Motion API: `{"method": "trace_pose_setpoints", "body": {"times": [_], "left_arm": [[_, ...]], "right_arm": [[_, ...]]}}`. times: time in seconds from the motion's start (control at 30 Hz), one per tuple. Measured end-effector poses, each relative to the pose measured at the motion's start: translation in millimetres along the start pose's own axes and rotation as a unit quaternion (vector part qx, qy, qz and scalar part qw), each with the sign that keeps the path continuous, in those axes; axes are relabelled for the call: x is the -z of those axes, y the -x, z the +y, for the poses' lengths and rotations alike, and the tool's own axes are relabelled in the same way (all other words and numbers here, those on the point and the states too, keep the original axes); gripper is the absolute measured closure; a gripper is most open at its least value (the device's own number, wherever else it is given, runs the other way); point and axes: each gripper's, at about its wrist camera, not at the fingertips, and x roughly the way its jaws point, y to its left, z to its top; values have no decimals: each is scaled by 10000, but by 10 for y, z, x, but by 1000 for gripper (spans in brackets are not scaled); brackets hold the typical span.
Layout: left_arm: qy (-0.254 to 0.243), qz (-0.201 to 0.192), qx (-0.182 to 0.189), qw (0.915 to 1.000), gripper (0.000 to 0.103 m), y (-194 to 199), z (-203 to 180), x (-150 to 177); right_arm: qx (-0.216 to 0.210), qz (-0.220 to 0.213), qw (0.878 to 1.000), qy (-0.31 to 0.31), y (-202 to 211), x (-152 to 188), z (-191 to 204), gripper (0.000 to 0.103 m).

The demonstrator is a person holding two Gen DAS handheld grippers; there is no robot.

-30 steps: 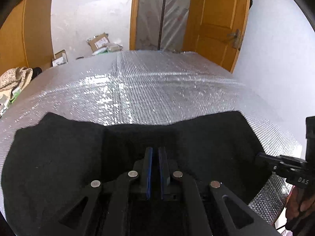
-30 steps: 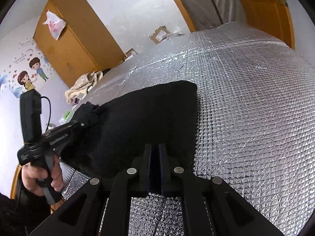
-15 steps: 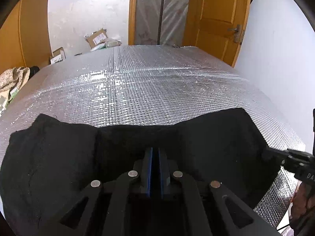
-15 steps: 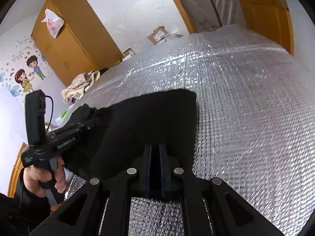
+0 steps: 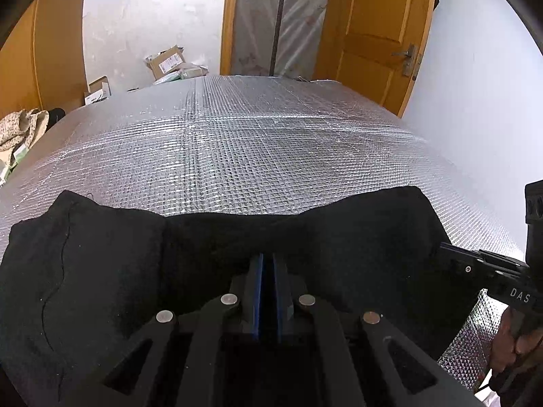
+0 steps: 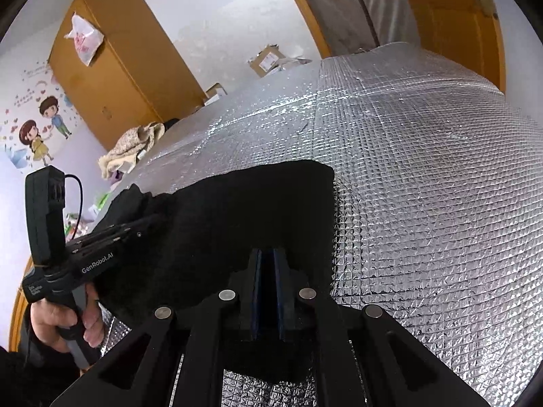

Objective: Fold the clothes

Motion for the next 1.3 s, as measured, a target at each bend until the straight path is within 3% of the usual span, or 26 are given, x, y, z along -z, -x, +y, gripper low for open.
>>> {"method": "trace_pose_setpoints", "body": {"times": [0.4, 0.63, 0.9, 1.03, 1.1, 1.3], "left_arm": [[0, 9, 4, 10000, 98, -6, -6, 1], [304, -128, 337, 9989, 98, 168, 147, -34], [130, -415, 583, 9974, 98, 384, 77, -109], [-53, -109, 597, 9981, 98, 154, -53, -73], [140, -5, 490, 9987, 98, 24, 6, -107], [536, -175, 426, 9975, 98, -18, 206, -184]], "right_arm": [[8, -58, 10000, -11, -13, 0, 36, 96], [-96, -73, 9998, -136, -15, 14, 2, 96], [-279, -85, 9991, -323, -10, 28, -75, 96], [-323, -78, 9988, -360, -14, 16, -82, 96], [-347, -80, 9986, -381, -13, 21, -85, 96], [-405, -104, 9981, -449, 0, 39, -88, 96]]}}
